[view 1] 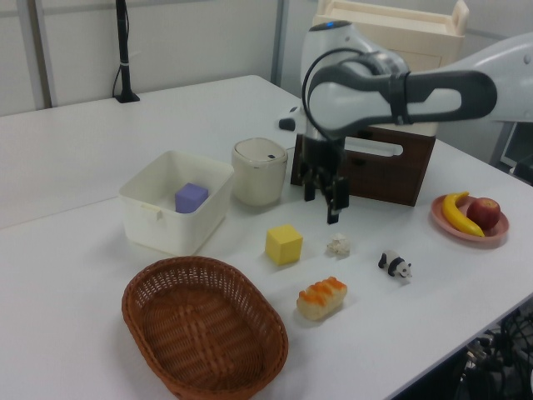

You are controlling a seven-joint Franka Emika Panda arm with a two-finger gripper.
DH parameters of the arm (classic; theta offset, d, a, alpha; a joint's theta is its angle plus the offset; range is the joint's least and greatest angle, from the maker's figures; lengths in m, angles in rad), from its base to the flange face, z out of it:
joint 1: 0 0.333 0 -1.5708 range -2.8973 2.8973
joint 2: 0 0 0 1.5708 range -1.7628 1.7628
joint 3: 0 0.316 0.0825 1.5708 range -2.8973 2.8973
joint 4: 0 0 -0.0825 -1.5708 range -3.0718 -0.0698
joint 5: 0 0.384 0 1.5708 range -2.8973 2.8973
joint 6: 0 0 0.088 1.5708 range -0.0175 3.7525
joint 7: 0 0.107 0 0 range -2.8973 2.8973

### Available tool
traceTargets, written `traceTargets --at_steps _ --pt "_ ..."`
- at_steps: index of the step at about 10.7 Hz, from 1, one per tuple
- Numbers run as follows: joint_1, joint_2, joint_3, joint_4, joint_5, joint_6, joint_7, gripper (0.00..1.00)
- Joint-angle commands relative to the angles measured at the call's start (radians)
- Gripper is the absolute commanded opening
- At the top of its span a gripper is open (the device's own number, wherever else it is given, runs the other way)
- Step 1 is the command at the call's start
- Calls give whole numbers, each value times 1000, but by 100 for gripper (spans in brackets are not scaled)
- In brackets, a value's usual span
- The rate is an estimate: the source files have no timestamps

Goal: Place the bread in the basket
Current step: 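Lower the gripper over the bread roll and close on it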

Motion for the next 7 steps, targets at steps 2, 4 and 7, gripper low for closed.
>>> traceTargets --at_steps 2,4,7 --pt "21 -75 47 -221 -80 150 -30 100" --pt "25 -71 47 -266 -94 190 -30 100" --pt "24 -33 47 -281 -145 207 -27 100"
